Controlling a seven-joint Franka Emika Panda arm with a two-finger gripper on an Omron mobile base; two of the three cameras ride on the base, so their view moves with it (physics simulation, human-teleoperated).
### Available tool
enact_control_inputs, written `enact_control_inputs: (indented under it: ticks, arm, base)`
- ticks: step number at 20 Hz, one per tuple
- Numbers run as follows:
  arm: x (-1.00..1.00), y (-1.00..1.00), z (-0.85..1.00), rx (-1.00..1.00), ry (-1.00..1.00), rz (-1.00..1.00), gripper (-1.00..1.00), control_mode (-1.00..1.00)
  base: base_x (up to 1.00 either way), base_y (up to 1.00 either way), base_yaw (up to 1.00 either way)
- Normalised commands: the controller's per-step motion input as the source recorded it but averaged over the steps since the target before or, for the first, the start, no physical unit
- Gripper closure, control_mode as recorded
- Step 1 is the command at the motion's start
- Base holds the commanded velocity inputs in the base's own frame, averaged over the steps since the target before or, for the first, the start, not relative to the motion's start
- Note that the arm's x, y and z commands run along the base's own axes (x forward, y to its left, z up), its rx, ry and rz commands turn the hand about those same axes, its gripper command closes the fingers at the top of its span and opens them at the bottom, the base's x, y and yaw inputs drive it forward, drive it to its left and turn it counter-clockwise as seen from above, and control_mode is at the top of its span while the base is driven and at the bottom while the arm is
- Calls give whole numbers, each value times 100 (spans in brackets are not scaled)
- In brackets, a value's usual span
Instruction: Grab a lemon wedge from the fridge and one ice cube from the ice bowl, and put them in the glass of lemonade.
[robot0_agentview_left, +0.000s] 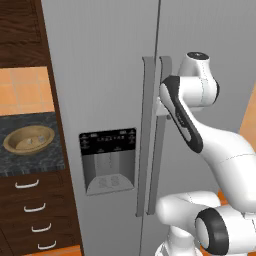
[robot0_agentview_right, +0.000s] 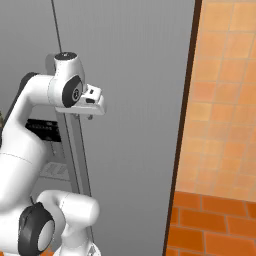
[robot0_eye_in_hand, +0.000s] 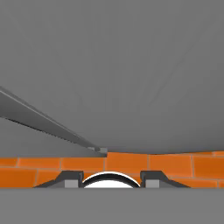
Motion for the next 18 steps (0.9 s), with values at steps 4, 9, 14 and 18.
enact_control_inputs:
  ticks: [4,9,14,18]
  arm:
    - [-21,0,0,0,-1,0,-100,-100]
    - [-59,0,-10,0,1,0,-100,-100]
    - [-59,-3,-42,6,0,0,-100,-100]
    - [-5,-1,-4,2,0,0,-100,100]
  base:
    - [0,0,0]
    - [0,0,0]
    - [0,0,0]
    - [-7,0,0]
